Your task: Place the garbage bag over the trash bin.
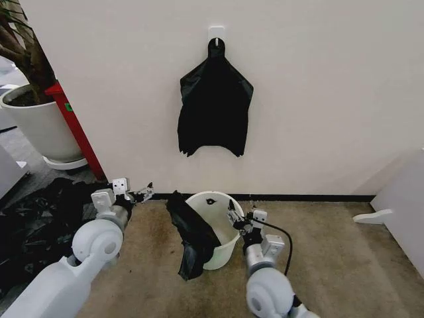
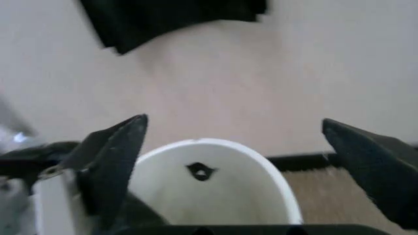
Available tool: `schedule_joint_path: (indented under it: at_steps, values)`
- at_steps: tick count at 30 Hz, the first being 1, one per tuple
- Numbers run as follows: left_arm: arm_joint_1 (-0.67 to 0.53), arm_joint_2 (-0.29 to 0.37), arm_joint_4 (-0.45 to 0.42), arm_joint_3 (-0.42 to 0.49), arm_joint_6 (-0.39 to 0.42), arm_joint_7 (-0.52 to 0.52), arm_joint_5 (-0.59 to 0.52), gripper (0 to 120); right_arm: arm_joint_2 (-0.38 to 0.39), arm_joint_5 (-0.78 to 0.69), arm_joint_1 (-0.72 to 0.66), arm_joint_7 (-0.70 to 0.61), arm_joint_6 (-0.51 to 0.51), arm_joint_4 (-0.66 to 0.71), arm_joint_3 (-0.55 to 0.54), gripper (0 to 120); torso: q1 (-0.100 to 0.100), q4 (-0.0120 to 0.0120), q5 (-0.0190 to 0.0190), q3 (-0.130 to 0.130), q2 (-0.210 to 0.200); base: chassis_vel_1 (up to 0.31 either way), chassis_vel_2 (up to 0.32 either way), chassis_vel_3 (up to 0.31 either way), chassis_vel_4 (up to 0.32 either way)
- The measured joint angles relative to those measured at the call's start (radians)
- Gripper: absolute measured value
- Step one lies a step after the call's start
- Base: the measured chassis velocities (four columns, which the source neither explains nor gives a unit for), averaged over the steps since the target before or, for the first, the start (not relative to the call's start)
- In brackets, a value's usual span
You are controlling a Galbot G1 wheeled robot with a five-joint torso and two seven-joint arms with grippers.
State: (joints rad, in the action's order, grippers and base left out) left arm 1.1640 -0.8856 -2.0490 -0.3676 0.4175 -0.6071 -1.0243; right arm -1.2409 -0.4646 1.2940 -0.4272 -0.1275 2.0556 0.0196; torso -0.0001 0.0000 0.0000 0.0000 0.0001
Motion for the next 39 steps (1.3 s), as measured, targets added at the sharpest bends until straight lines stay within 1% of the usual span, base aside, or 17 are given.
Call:
schedule_joint_path:
  at_steps: [1, 4, 6, 8, 9, 12, 15, 16, 20, 22, 30, 33, 35, 36, 37, 38, 39]
  values:
    - [0.0, 0.0, 0.0, 0.0, 0.0, 0.0, 0.0, 100, 0.0, 0.0, 0.0, 0.0, 0.0, 0.0, 0.0, 97, 0.0, 0.0, 0.0, 0.0, 0.0, 0.0, 0.0, 0.0, 0.0]
    - [0.008, -0.012, 0.006, -0.014, -0.004, 0.008, -0.003, 100, 0.03, 0.021, -0.017, 0.069, -0.009, 0.003, -0.011, 100, 0.0, 0.0, 0.0, 0.0, 0.0, 0.0, 0.0, 0.0, 0.0]
    - [0.007, -0.025, 0.026, -0.024, -0.019, 0.015, 0.01, 100, 0.057, 0.047, -0.049, 0.116, -0.027, 0.003, -0.055, 100, 0.0, 0.0, -0.0002, 0.0, 0.0, 0.0, 0.0, 0.0, 0.0]
    - [0.012, -0.027, 0.038, -0.033, -0.027, 0.018, 0.019, 100, 0.072, 0.056, -0.075, 0.122, -0.061, 0.003, -0.095, 100, 0.0, 0.0, 0.0, 0.0, 0.0, 0.0, 0.0, 0.0, 0.0]
    - [0.012, -0.027, 0.038, -0.033, -0.027, 0.018, 0.019, 100, 0.072, 0.056, -0.075, 0.122, -0.061, 0.003, -0.095, 100, 0.0, 0.0, 0.0, 0.0, 0.0, 0.0, 0.0, 0.0, 0.0]
    - [0.023, -0.028, 0.051, -0.046, -0.03, 0.021, 0.027, 100, 0.084, 0.043, -0.115, 0.13, -0.097, 0.002, -0.153, 100, 0.0, 0.0001, -0.0001, 0.0, 0.0, 0.0, 0.0, 0.0, 0.0]
    - [0.025, -0.032, 0.067, -0.057, -0.031, 0.023, 0.033, 100, 0.081, 0.029, -0.147, 0.152, -0.105, 0.004, -0.198, 100, 0.0, 0.0, -0.0001, 0.0, 0.0, 0.0, 0.0, 0.0, 0.0]
    - [0.025, -0.032, 0.067, -0.057, -0.031, 0.023, 0.033, 100, 0.081, 0.029, -0.147, 0.152, -0.105, 0.004, -0.198, 100, 0.0, 0.0, -0.0001, 0.0, 0.0, 0.0, 0.0, 0.0, 0.0]
    - [0.007, -0.034, 0.119, -0.064, -0.031, 0.024, 0.036, 100, 0.062, 0.032, -0.19, 0.199, -0.107, 0.004, -0.257, 100, 0.0, 0.0001, -0.0001, 0.0, 0.0, 0.0, 0.0, 0.0, 0.0]
    - [0.002, -0.038, 0.139, -0.066, -0.031, 0.026, 0.035, 100, 0.06, 0.053, -0.205, 0.196, -0.131, -0.007, -0.284, 100, 0.0, 0.0001, -0.0001, 0.0, 0.0, 0.0, 0.0, 0.0, 0.0]
    - [0.006, -0.051, 0.157, -0.082, -0.025, 0.036, 0.03, 100, 0.041, 0.163, -0.22, 0.154, -0.201, -0.055, -0.322, 100, 0.0, 0.0, -0.0002, 0.0, 0.0, 0.0, 0.0, 0.0, 0.0]
    - [0.007, -0.055, 0.158, -0.095, -0.022, 0.037, 0.018, 100, 0.02, 0.203, -0.227, 0.121, -0.239, -0.089, -0.331, 92, 0.0, -0.0001, 0.0001, 0.0, 0.0, 0.0, 0.0, 0.0, 0.0]
    - [0.013, -0.057, 0.154, -0.1, -0.021, 0.037, 0.017, 100, 0.009, 0.199, -0.23, 0.103, -0.255, -0.095, -0.339, 82, 0.0, 0.0, 0.0001, 0.0, 0.0, 0.0, 0.0, 0.0, 0.0]
    - [0.016, -0.059, 0.152, -0.101, -0.021, 0.037, 0.017, 100, 0.006, 0.196, -0.23, 0.097, -0.261, -0.095, -0.341, 81, 0.0, 0.0, 0.0, 0.0, 0.0, 0.0, 0.0, 0.0, 0.0]
    - [0.022, -0.062, 0.145, -0.105, -0.02, 0.037, 0.017, 100, 0.0, 0.187, -0.232, 0.082, -0.275, -0.095, -0.347, 74, 0.0, 0.0, 0.0001, 0.0, 0.0, 0.0, 0.0, 0.0, 0.0]
    - [0.026, -0.064, 0.141, -0.107, -0.02, 0.037, 0.017, 100, -0.001, 0.183, -0.233, 0.074, -0.282, -0.095, -0.351, 70, 0.0, 0.0, 0.0, 0.0, 0.0, 0.0, 0.0, 0.0, 0.0]
    - [0.026, -0.064, 0.141, -0.107, -0.02, 0.037, 0.017, 100, -0.001, 0.183, -0.233, 0.074, -0.282, -0.095, -0.351, 70, 0.0, 0.0, 0.0, 0.0, 0.0, 0.0, 0.0, 0.0, 0.0]
